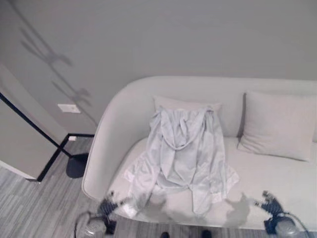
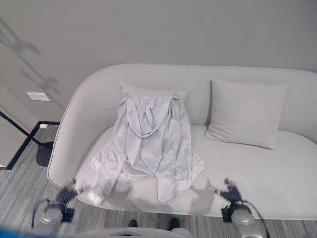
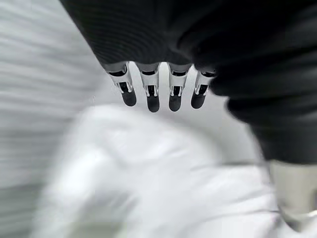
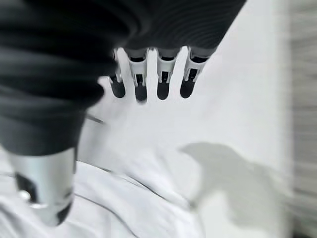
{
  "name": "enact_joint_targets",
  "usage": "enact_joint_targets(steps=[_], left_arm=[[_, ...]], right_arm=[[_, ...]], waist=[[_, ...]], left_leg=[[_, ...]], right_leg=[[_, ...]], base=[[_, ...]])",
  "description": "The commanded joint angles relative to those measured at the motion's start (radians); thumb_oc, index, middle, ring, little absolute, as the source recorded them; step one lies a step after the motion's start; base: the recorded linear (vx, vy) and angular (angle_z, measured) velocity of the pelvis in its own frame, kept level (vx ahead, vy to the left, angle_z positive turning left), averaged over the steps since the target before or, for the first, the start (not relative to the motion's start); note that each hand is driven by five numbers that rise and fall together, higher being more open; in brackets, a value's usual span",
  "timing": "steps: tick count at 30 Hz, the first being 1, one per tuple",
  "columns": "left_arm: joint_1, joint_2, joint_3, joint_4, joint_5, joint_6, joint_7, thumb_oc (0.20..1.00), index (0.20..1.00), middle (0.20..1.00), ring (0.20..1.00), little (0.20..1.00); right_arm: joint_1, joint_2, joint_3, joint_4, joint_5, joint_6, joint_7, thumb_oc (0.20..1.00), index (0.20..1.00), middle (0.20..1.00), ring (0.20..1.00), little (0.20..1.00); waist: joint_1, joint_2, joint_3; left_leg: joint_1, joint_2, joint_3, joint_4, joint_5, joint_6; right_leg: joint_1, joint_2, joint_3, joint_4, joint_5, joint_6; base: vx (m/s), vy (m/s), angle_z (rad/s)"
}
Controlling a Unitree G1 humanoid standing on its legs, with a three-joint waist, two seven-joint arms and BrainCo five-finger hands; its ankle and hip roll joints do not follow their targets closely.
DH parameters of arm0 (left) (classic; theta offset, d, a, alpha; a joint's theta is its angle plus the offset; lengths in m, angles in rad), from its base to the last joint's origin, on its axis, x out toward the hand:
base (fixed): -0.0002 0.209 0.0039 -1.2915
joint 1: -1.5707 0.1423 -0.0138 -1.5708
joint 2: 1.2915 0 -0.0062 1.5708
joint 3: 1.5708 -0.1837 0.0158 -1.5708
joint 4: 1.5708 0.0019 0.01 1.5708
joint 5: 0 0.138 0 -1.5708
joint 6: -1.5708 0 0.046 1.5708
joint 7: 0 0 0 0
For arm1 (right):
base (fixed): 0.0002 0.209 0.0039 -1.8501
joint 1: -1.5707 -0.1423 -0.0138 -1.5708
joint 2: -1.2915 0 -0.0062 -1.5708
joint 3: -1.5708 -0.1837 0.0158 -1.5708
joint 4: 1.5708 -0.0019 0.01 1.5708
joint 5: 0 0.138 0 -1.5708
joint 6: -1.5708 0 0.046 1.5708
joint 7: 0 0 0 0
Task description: Hang the clothes on the sofa on the clothes rack.
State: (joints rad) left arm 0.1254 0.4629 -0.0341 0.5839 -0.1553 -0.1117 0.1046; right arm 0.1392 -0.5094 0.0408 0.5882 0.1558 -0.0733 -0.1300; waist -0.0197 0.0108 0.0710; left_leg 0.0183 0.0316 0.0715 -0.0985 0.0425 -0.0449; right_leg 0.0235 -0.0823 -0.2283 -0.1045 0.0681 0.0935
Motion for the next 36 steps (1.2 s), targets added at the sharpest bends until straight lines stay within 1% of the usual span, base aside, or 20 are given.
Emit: enact_joint_targets(steps=[1,4,5,6,7,8,10,11,12,13,16,17,19,22,24,25,31,34,36], left_arm=[[-0.117,0.066,0.028,-0.057,-0.039,-0.068,0.055,1.000,1.000,1.000,1.000,1.000],[-0.178,0.117,0.035,-0.173,-0.005,-0.076,0.083,1.000,1.000,1.000,1.000,1.000],[-0.179,0.117,0.035,-0.174,-0.005,-0.075,0.083,1.000,1.000,1.000,1.000,1.000],[-0.246,0.160,0.016,-0.220,0.034,-0.075,0.103,1.000,1.000,1.000,1.000,1.000],[-0.291,0.179,-0.004,-0.234,0.062,-0.071,0.115,1.000,1.000,1.000,1.000,1.000],[-0.295,0.179,-0.005,-0.232,0.063,-0.070,0.116,1.000,1.000,1.000,1.000,1.000],[-0.460,0.224,-0.094,-0.206,0.118,-0.051,0.159,1.000,1.000,1.000,1.000,1.000],[-0.524,0.234,-0.130,-0.182,0.123,-0.051,0.175,1.000,1.000,1.000,1.000,1.000],[-0.656,0.257,-0.207,-0.130,0.125,-0.044,0.210,1.000,1.000,1.000,1.000,1.000],[-0.722,0.268,-0.249,-0.100,0.127,-0.040,0.225,1.000,1.000,1.000,1.000,1.000],[-1.040,0.310,-0.446,0.116,0.091,-0.025,0.268,1.000,1.000,1.000,1.000,1.000],[-1.087,0.318,-0.475,0.145,0.090,-0.025,0.270,1.000,1.000,1.000,1.000,1.000],[-1.251,0.288,-0.580,0.280,0.043,-0.019,0.260,1.000,1.000,1.000,1.000,1.000],[-1.380,0.269,-0.667,0.386,0.033,-0.004,0.253,1.000,1.000,1.000,1.000,1.000],[-1.395,0.264,-0.678,0.403,0.032,-0.002,0.252,1.000,1.000,1.000,1.000,1.000],[-1.413,0.251,-0.690,0.424,0.027,0.001,0.249,1.000,1.000,1.000,1.000,1.000],[-1.438,0.225,-0.722,0.452,0.027,0.010,0.246,1.000,1.000,1.000,1.000,1.000],[-1.447,0.205,-0.732,0.504,-0.007,0.015,0.220,1.000,1.000,1.000,1.000,1.000],[-1.447,0.196,-0.739,0.528,-0.013,0.018,0.208,1.000,1.000,1.000,1.000,1.000]], right_arm=[[-0.120,-0.066,-0.009,-0.057,-0.027,-0.056,-0.021,1.000,1.000,1.000,1.000,1.000],[-0.181,-0.096,-0.005,-0.124,-0.033,-0.061,-0.036,1.000,1.000,1.000,1.000,1.000],[-0.183,-0.096,-0.005,-0.124,-0.033,-0.061,-0.036,1.000,1.000,1.000,1.000,1.000],[-0.235,-0.117,0.002,-0.144,-0.023,-0.067,-0.048,1.000,1.000,1.000,1.000,1.000],[-0.274,-0.131,0.018,-0.150,-0.029,-0.068,-0.058,1.000,1.000,1.000,1.000,1.000],[-0.277,-0.131,0.018,-0.148,-0.029,-0.068,-0.059,1.000,1.000,1.000,1.000,1.000],[-0.411,-0.165,0.077,-0.138,-0.028,-0.068,-0.090,1.000,1.000,1.000,1.000,1.000],[-0.463,-0.174,0.098,-0.122,-0.024,-0.071,-0.103,1.000,1.000,1.000,1.000,1.000],[-0.580,-0.183,0.156,-0.094,-0.004,-0.075,-0.138,1.000,1.000,1.000,1.000,1.000],[-0.639,-0.182,0.190,-0.072,0.009,-0.076,-0.150,1.000,1.000,1.000,1.000,1.000],[-0.933,-0.195,0.355,0.065,0.073,-0.068,-0.197,1.000,1.000,1.000,1.000,1.000],[-0.974,-0.198,0.371,0.091,0.087,-0.070,-0.201,1.000,1.000,1.000,1.000,1.000],[-1.147,-0.190,0.461,0.218,0.143,-0.060,-0.211,1.000,1.000,1.000,1.000,1.000],[-1.267,-0.176,0.534,0.299,0.181,-0.050,-0.207,1.000,1.000,1.000,1.000,1.000],[-1.284,-0.177,0.546,0.311,0.187,-0.049,-0.208,1.000,1.000,1.000,1.000,1.000],[-1.307,-0.173,0.570,0.323,0.191,-0.046,-0.206,1.000,1.000,1.000,1.000,1.000],[-1.340,-0.160,0.625,0.307,0.199,-0.050,-0.199,1.000,1.000,1.000,1.000,1.000],[-1.378,-0.145,0.684,0.331,0.196,-0.044,-0.174,1.000,1.000,1.000,1.000,1.000],[-1.388,-0.133,0.702,0.335,0.200,-0.041,-0.163,1.000,1.000,1.000,1.000,1.000]], waist=[[0.020,0.013,0.046],[0.022,0.013,0.054],[0.022,0.013,0.055],[0.022,0.014,0.059],[0.022,0.014,0.064],[0.022,0.014,0.065],[0.017,0.018,0.087],[0.016,0.019,0.098],[0.010,0.024,0.117],[0.008,0.026,0.122],[-0.002,0.033,0.141],[-0.002,0.033,0.141],[-0.006,0.037,0.156],[-0.007,0.041,0.167],[-0.006,0.043,0.168],[-0.006,0.044,0.170],[-0.005,0.044,0.172],[-0.004,0.042,0.176],[-0.005,0.039,0.175]], left_leg=[[0.004,0.036,-0.012,0.011,-0.041,-0.057],[-0.007,0.035,-0.016,0.011,-0.041,-0.058],[-0.008,0.035,-0.016,0.011,-0.041,-0.058],[-0.017,0.035,-0.016,0.011,-0.040,-0.058],[-0.023,0.034,-0.017,0.011,-0.039,-0.059],[-0.024,0.034,-0.017,0.011,-0.038,-0.059],[-0.054,0.031,-0.018,0.011,-0.027,-0.060],[-0.071,0.031,-0.019,0.011,-0.021,-0.060],[-0.116,0.030,-0.022,0.011,-0.002,-0.062],[-0.142,0.029,-0.020,0.011,0.008,-0.063],[-0.262,0.020,-0.020,0.011,0.057,-0.071],[-0.280,0.019,-0.020,0.011,0.063,-0.072],[-0.333,0.010,-0.017,0.011,0.088,-0.080],[-0.379,0.001,-0.017,0.011,0.106,-0.085],[-0.389,0.001,-0.017,0.011,0.111,-0.087],[-0.400,0.000,-0.018,0.011,0.114,-0.088],[-0.413,-0.007,-0.022,0.011,0.116,-0.090],[-0.420,-0.010,-0.024,0.011,0.120,-0.092],[-0.422,-0.011,-0.025,0.011,0.120,-0.092]], right_leg=[[-0.006,-0.085,-0.004,0.017,-0.024,0.144],[-0.017,-0.086,0.000,0.017,-0.023,0.145],[-0.017,-0.086,0.000,0.017,-0.023,0.145],[-0.027,-0.088,0.001,0.017,-0.020,0.146],[-0.034,-0.088,0.002,0.017,-0.018,0.147],[-0.035,-0.088,0.002,0.017,-0.018,0.147],[-0.068,-0.089,0.006,0.017,-0.006,0.151],[-0.085,-0.090,0.008,0.017,-0.001,0.152],[-0.133,-0.091,0.016,0.017,0.016,0.153],[-0.159,-0.093,0.017,0.017,0.025,0.154],[-0.281,-0.094,0.026,0.017,0.069,0.157],[-0.297,-0.094,0.028,0.017,0.073,0.158],[-0.352,-0.089,0.032,0.017,0.094,0.162],[-0.401,-0.086,0.032,0.017,0.113,0.168],[-0.411,-0.086,0.031,0.017,0.116,0.168],[-0.423,-0.084,0.034,0.017,0.119,0.168],[-0.439,-0.081,0.033,0.017,0.126,0.168],[-0.447,-0.080,0.032,0.017,0.133,0.168],[-0.450,-0.080,0.032,0.017,0.136,0.168]], base=[[0.00,0.000,0.00],[0.00,0.000,0.00],[0.00,0.000,0.00],[-0.05,0.004,-0.02],[-0.05,0.004,-0.01],[-0.08,0.001,-0.01],[-0.13,0.000,-0.02],[-0.23,0.008,-0.01],[-0.24,0.016,-0.04],[-0.26,0.016,-0.05],[-0.17,0.011,-0.06],[-0.11,0.005,0.00],[-0.11,0.001,0.05],[-0.06,-0.007,0.02],[-0.02,-0.001,0.02],[0.00,0.000,0.00],[0.00,0.000,0.00],[0.00,0.000,0.00],[0.00,0.000,0.00]])
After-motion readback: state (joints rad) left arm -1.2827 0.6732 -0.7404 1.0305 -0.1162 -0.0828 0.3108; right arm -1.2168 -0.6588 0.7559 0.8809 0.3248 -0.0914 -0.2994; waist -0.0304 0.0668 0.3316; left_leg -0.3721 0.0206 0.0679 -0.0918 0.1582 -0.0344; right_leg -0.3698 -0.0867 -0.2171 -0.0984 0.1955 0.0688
